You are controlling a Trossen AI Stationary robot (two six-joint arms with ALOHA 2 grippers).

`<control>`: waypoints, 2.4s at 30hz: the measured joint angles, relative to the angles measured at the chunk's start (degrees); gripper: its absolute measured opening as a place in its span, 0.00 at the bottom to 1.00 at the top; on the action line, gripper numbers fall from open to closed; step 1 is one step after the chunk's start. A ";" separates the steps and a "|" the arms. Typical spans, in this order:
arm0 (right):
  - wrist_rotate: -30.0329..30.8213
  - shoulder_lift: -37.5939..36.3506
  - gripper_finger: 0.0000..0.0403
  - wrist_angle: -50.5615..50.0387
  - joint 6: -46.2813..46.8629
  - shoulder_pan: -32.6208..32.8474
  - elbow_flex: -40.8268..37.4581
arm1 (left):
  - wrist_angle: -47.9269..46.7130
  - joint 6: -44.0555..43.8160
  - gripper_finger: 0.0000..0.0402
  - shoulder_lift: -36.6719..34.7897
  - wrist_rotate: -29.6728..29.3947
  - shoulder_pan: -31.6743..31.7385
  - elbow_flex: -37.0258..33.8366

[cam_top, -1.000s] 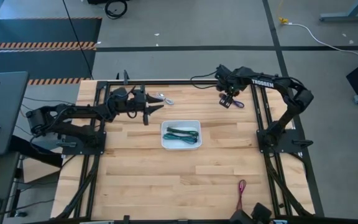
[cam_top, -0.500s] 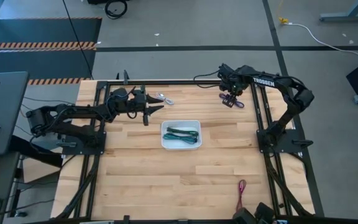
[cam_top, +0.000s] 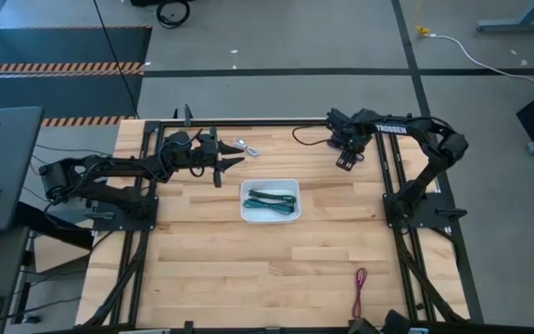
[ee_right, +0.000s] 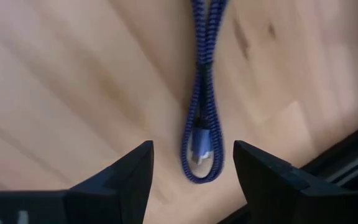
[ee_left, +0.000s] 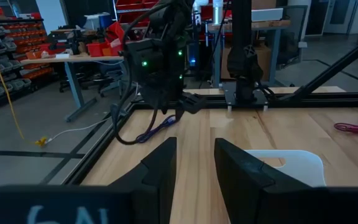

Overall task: Pick and place USB-C Cables
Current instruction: Put the purple charger cable into the white bin

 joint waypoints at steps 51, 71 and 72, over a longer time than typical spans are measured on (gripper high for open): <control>-1.31 -4.72 0.01 1.15 6.16 7.71 -1.43 | -0.42 -0.08 0.29 -0.02 0.00 -0.02 0.00; -0.80 -1.89 0.00 -0.88 3.28 39.15 24.60 | -0.39 -0.08 0.29 -0.02 -1.29 0.02 0.02; -1.35 -0.61 0.00 -0.96 3.39 40.03 25.55 | -0.39 -0.06 0.29 -0.02 -1.45 0.02 0.02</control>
